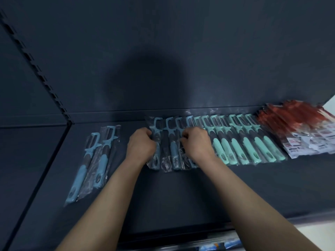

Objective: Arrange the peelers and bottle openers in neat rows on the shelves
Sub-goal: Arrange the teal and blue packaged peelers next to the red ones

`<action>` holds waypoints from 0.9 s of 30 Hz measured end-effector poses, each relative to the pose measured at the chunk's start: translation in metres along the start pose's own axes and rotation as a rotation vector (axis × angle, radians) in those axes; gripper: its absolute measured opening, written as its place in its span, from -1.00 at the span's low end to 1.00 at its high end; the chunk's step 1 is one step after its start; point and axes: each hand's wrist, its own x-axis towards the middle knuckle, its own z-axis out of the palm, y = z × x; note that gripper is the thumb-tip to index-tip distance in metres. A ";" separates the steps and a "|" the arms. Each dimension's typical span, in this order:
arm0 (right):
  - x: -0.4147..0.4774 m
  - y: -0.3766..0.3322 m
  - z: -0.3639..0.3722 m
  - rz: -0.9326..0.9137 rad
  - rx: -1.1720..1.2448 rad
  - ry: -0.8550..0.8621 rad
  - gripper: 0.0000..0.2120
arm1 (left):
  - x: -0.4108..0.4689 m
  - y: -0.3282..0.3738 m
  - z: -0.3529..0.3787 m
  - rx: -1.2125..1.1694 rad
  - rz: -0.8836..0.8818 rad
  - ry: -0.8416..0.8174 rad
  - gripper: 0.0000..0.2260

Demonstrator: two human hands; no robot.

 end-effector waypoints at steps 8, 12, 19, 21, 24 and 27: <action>-0.001 0.002 0.002 -0.002 0.037 -0.002 -0.84 | 0.001 0.003 0.011 -0.042 0.052 -0.059 -0.81; -0.001 0.002 0.002 0.000 0.050 0.002 -0.82 | 0.003 0.000 0.012 -0.058 0.090 -0.054 -0.91; -0.011 -0.003 0.000 -0.065 0.062 0.093 -0.81 | 0.001 0.000 0.011 0.005 0.094 -0.003 -0.79; -0.013 -0.006 0.001 -0.096 0.056 0.035 -0.80 | 0.000 -0.002 0.010 0.017 0.104 -0.001 -0.79; -0.014 -0.012 0.003 -0.085 0.023 -0.027 -0.77 | 0.001 -0.002 0.010 -0.008 0.109 -0.009 -0.82; -0.014 -0.015 0.005 -0.073 -0.006 -0.026 -0.74 | 0.001 -0.002 0.011 -0.028 0.141 -0.019 -0.86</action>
